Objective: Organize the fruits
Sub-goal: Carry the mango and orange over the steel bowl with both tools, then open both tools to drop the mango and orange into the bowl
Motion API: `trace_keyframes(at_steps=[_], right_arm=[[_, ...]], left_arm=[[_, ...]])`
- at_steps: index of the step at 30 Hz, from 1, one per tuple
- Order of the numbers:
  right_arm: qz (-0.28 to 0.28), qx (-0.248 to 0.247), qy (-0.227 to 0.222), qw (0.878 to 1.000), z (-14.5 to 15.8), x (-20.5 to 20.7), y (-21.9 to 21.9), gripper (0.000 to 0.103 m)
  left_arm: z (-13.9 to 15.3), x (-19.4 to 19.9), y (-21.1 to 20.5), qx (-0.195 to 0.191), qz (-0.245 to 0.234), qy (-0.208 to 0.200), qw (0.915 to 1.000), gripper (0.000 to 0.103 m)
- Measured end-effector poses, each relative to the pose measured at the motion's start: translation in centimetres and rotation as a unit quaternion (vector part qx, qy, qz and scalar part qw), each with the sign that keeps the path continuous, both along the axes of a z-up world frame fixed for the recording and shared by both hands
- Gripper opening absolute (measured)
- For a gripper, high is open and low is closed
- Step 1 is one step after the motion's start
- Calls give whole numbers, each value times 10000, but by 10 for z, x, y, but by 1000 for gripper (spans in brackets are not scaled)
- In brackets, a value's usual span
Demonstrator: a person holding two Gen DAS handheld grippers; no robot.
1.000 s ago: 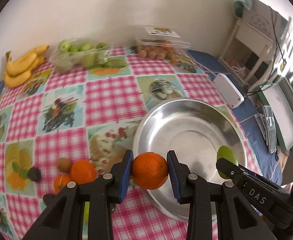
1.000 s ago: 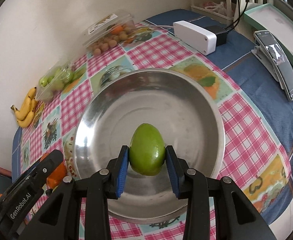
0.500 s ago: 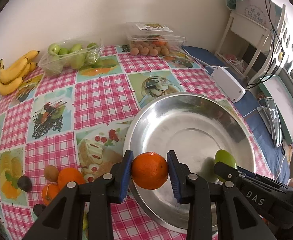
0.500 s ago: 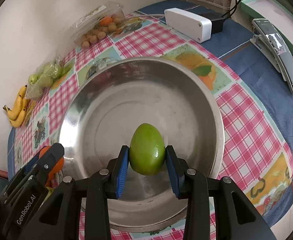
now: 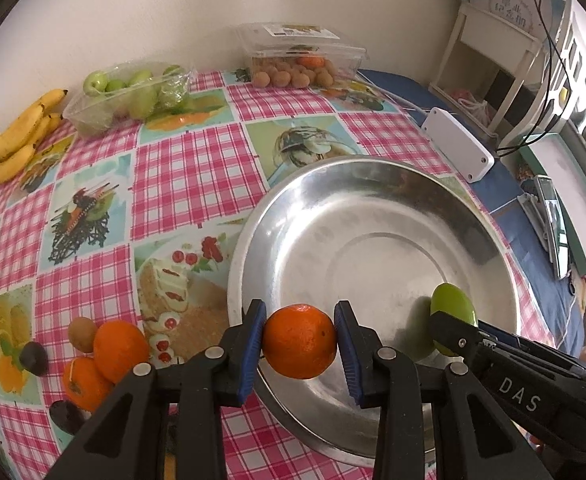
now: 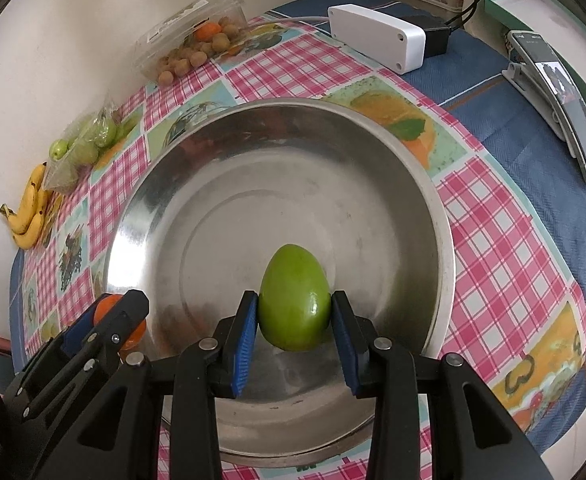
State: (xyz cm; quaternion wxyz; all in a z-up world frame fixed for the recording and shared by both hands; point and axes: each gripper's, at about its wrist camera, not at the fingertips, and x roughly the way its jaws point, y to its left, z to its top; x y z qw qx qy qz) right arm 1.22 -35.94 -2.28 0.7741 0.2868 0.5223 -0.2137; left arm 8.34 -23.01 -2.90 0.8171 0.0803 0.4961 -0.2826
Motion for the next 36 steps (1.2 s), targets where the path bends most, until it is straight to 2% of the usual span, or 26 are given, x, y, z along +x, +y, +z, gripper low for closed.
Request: trace_keyframes(at_steps=[2,4,6,12,14,16,19,23,28,30,32,33,34,36], right_arm=[[2,-6,12,10000,0,0,0,39],[6,-17,28,10000,0,1,0,39],[5,-20,-36,10000,2,1,0,45],[10,-146,-173,9997,13,-2,1,47],[3,-190,-228,9996,18,-2,0,47],[-9,-227,-287,9993,23,-4,0,47],[-7,-279,-345,9990,29,-5,-2,47],[39,-276,-268,9993,28,-5,0,47],[190,-241,-75,9995,20,-2,5,47],[232,-242,-19,9994,17,-1,6,52],[264,-242,49,9993,13,1,7,64],[271,-248,76,9993,12,1,7,71],[276,-256,104,9992,10,2,7,75],[284,-255,140,9992,7,2,7,80]], left_arm=[[0,0,0,-2,-4,27,10000,41],[2,0,1,-49,-12,47,10000,48],[3,0,1,-109,-19,69,9999,51],[13,1,6,-106,98,40,9999,52],[18,3,10,-72,196,6,9998,55],[22,5,15,37,335,-53,9994,62],[23,9,23,373,579,-117,9976,63],[20,18,38,574,962,-20,9937,68],[11,25,51,840,1347,57,9873,83],[7,27,55,921,1447,115,9851,83],[4,28,56,987,1505,150,9836,84],[2,29,57,1038,1538,155,9825,89],[1,30,57,1073,1563,151,9818,98],[2,29,58,1115,1611,90,9806,103]])
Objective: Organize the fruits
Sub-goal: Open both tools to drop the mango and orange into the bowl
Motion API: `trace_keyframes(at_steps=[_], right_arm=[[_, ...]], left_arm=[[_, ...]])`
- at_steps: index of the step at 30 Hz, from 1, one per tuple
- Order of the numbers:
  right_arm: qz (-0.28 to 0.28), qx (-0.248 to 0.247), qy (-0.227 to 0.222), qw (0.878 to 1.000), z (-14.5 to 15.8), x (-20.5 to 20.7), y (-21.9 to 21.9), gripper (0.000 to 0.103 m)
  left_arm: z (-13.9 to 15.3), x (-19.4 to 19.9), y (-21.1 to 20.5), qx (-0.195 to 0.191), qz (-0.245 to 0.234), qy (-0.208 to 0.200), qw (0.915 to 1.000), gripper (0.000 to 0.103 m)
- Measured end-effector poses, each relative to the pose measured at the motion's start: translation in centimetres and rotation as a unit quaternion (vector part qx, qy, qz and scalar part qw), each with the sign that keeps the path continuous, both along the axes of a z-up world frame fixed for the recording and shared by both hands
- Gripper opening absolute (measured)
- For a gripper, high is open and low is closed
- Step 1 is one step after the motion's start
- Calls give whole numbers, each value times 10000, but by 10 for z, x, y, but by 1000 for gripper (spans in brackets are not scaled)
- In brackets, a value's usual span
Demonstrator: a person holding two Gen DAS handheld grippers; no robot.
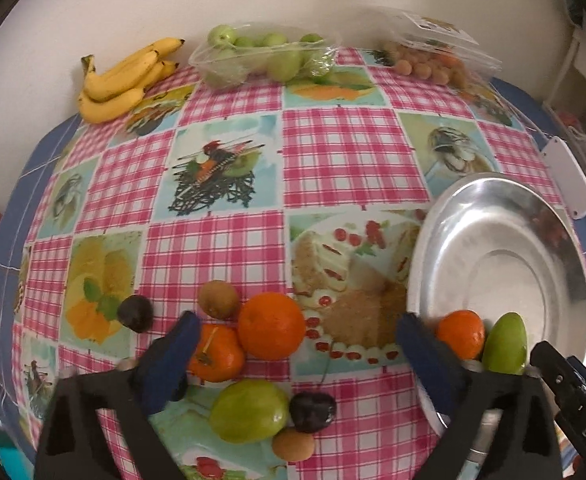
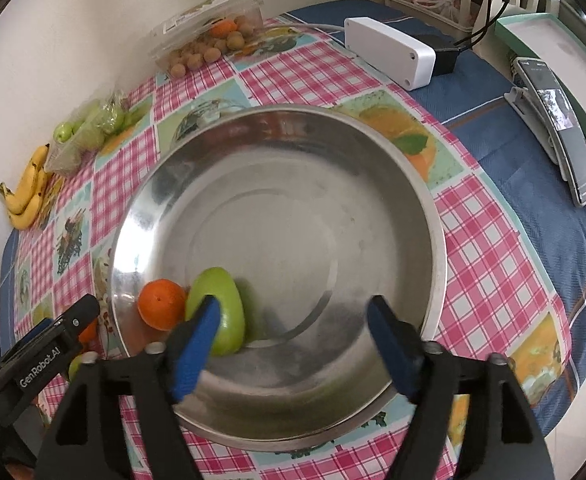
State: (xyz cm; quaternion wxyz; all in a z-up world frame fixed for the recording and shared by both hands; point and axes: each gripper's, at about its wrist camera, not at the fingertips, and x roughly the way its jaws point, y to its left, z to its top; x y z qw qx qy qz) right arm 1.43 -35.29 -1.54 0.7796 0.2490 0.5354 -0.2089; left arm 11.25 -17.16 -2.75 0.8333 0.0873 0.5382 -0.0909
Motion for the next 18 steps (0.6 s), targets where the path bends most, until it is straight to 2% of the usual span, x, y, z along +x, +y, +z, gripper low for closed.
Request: trace_keyframes(at_steps=[3,6,18], right_arm=[[13,-15,51,10000,-1,-1,0,80],[32,-27,85,10000,-2,0,1,87],[67,-37,56,10000,-2,0,2,89]], left_arm=[[1,1,1,35,19,-53,10000,103],[1,2,2,53,38,-53,10000,103],[-3,4,6,185,146,-74,9997,103]])
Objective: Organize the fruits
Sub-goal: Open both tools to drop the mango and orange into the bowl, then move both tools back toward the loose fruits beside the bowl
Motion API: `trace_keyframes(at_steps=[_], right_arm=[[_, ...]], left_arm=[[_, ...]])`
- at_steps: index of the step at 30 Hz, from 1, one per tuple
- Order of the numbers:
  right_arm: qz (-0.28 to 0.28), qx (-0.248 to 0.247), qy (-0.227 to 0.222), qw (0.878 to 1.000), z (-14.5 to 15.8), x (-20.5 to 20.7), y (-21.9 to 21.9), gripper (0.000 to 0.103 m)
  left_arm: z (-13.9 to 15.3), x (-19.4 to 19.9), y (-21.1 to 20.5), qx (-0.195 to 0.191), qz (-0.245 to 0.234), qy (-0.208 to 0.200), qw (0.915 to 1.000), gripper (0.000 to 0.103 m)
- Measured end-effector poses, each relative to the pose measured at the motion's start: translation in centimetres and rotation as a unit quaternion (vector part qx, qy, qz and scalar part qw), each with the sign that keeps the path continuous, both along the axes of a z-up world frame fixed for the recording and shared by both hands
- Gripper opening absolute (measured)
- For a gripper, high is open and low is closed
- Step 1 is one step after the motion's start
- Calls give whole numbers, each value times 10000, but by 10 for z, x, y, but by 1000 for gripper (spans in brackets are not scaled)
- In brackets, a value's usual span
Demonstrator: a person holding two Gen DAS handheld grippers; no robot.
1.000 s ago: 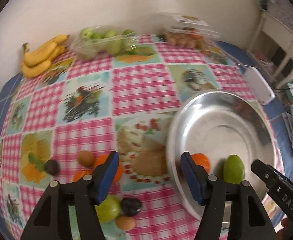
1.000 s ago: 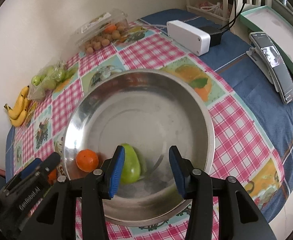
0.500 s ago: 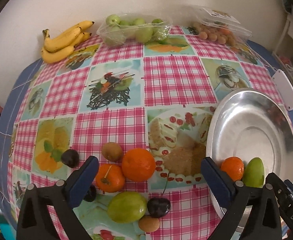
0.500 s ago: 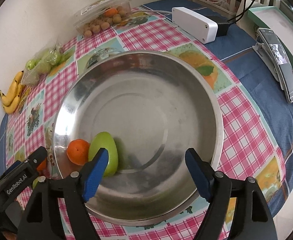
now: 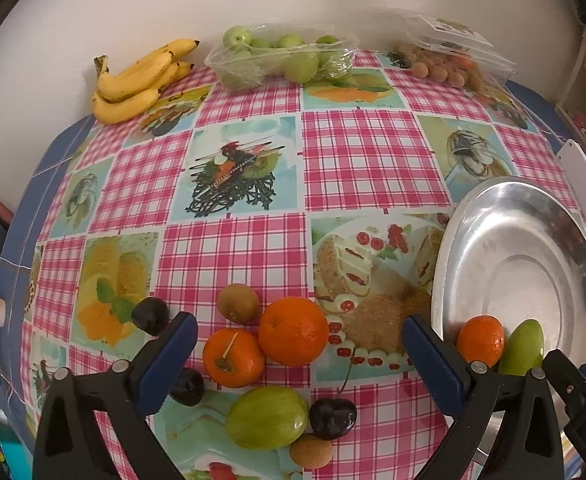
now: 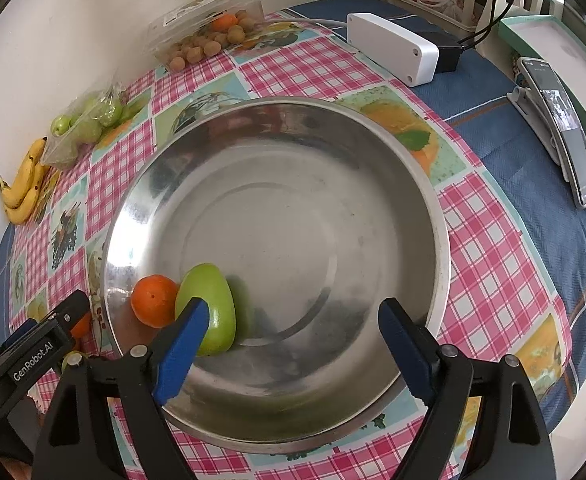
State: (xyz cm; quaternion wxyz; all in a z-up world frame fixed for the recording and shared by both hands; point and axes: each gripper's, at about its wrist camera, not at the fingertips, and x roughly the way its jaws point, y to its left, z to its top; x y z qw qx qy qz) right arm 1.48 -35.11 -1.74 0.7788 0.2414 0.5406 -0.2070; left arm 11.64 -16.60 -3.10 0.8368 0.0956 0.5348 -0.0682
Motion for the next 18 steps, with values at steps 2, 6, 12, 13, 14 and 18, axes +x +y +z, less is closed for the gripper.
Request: trace_keyframes(at_steps=[2,6,12,13,14,18], right_arm=[[29,-9,-24,10000,0,0,1,101],[88,-89,-62,9999,2,1,4,102],[76,-117,-12,9999,1,2,3,102],[71,-116,-16,9999,1,2,3,102],[66,-115,-15,9999,1,2,2,102],[54,-134,19,9999,2,2,1,102]], left_arm=[[0,0,0,14,7,0,10000,103],[0,-1,0,28,-1,-5,10000,103],[1,-1,1,22,11,-11,10000,103],[1,-1,1,18,19,-9,10000,103],[1,-1,2,20,31,-8,10000,103],[1,-1,5,56,87,-29,9999,103]])
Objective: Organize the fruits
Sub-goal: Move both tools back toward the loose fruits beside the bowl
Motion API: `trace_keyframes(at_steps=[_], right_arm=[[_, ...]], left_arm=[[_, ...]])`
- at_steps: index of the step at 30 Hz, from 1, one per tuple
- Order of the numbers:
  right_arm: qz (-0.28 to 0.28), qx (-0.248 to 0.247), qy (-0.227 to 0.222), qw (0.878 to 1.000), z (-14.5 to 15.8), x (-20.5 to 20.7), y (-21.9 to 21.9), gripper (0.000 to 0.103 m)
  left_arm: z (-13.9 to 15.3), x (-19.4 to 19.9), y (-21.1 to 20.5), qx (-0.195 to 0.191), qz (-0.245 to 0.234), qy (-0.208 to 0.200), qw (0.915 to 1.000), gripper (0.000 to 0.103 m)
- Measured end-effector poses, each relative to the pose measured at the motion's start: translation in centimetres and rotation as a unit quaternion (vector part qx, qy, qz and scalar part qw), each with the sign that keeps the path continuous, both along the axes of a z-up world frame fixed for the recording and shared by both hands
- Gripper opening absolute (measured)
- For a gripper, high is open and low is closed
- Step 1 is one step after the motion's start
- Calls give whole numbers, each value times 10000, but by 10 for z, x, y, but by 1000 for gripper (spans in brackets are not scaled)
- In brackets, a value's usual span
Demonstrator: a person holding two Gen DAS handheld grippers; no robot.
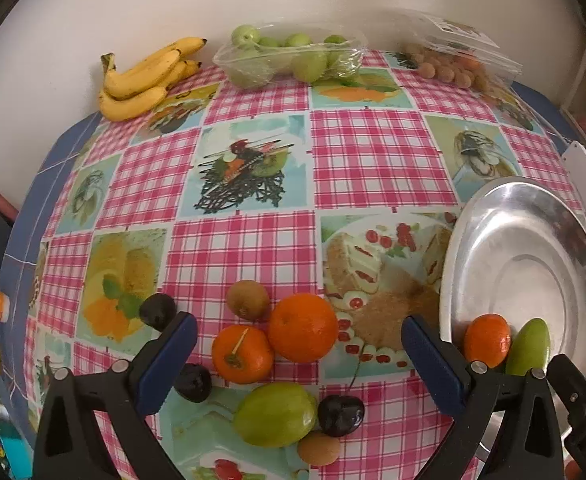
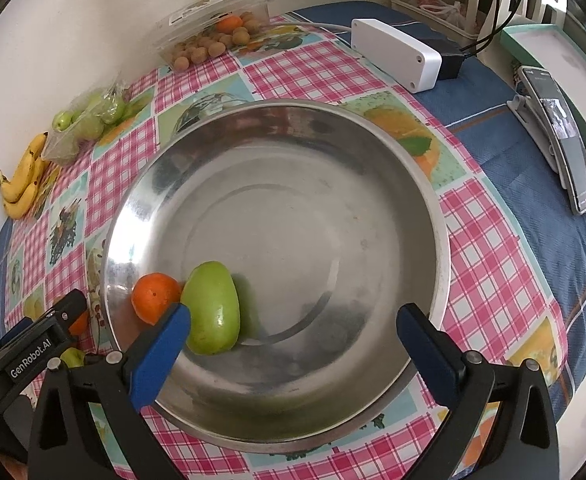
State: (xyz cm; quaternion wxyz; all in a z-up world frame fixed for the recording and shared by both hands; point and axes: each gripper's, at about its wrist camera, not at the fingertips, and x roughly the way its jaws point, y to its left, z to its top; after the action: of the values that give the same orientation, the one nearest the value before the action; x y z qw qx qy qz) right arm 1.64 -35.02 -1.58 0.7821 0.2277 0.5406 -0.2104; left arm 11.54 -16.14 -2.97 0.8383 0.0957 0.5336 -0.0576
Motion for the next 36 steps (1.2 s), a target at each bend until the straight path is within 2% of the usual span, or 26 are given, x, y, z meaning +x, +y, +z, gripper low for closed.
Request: trace_keyframes(at_steps=[9,14,17,21,27,36], right_arm=[[58,-94,-23,9999,14,-2,8,102],[175,-191,-62,9996,25,-3,20,102],[224,-233,-106,9994,31,-2,28,102],[257,-244,-131,9993,36,0,41,102],[520,-15,-314,9982,38,14,74,102],[1223,394,-380,9910,27,35,135,102]], left_arm=[[9,-7,10,-41,-33,-79,10000,103],[14,-12,30,-160,-57,-120,9998,103],[12,-18,46,-69,-118,-218,9997,103],[7,-16,76,-133,218,-84,9996,103],[13,-17,122,-377,767,-207,9961,103],[16,-18,160,-578,1161,-193,9914,103]])
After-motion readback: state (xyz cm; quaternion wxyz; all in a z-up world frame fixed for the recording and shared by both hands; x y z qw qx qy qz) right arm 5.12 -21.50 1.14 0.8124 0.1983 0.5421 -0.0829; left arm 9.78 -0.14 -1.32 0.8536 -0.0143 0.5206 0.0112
